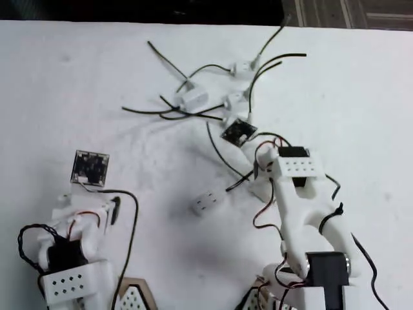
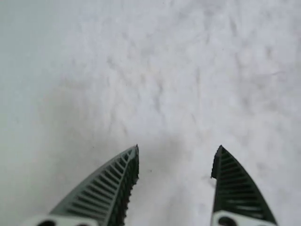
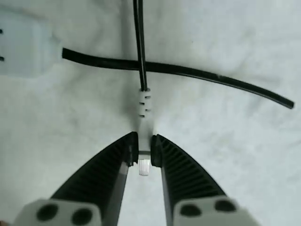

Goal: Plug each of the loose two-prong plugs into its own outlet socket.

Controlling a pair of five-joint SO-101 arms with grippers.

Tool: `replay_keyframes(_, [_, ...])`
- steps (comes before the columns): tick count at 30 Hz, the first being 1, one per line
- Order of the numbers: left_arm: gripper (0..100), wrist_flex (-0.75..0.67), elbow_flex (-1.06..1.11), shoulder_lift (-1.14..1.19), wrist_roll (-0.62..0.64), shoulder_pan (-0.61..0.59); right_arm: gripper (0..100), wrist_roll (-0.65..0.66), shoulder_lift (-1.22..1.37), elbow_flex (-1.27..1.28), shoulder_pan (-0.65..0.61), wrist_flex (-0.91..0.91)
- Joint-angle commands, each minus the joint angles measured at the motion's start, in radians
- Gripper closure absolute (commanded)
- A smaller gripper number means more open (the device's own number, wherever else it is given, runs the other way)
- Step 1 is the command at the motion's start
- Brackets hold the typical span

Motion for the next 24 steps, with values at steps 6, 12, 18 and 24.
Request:
replay_keyframes(6, [74, -0.015, -0.006, -0.01, -0.011, -0.008, 89.7, -0.044, -0.019, -0.003, -0.062, 0.07])
replay_keyframes(12, [74, -0.015, -0.006, -0.01, -0.011, -0.008, 90.7, -0.044, -0.019, -0.006, -0.054, 0.067])
replay_keyframes(18, [74, -0.015, -0.006, -0.01, -0.011, -0.008, 90.7, -0.044, -0.024, -0.006, -0.061, 0.097])
replay_keyframes(24, [74, -0.015, -0.006, -0.01, -0.011, -0.008, 90.6, -0.06, -0.022, -0.081, -0.062, 0.248])
